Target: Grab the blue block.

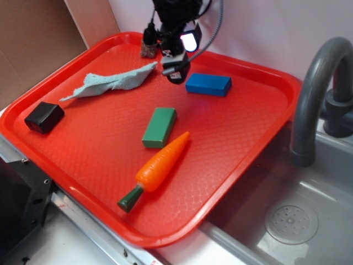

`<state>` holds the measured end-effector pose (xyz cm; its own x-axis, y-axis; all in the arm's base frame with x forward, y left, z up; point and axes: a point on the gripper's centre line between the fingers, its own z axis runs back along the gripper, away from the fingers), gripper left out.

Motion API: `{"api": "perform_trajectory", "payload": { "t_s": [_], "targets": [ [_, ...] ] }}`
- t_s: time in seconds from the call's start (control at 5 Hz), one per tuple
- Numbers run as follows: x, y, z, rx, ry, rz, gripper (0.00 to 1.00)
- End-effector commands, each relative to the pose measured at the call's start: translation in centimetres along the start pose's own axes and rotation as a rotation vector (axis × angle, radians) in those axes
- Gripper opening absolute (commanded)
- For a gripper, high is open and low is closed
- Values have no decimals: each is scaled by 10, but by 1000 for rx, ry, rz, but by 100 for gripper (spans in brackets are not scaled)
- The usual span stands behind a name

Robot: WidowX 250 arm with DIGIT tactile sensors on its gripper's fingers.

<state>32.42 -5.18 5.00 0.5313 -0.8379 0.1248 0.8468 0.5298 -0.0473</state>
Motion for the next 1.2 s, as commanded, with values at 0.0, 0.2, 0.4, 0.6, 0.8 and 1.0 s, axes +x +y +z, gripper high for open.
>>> {"api": "perform_trajectory", "payload": {
  "t_s": [0.0, 0.2, 0.4, 0.6, 0.8, 1.0],
  "targets": [
    [29, -9, -4, 30, -26, -68, 100],
    [37, -26, -15, 5, -24, -109, 100],
    [44, -40, -27, 18, 19, -130, 52],
    [46, -46, -35, 9, 37, -113, 0],
    [47, -50, -41, 14, 53, -104, 0],
    [43, -47, -29, 43, 53, -26, 0]
  ]
}}
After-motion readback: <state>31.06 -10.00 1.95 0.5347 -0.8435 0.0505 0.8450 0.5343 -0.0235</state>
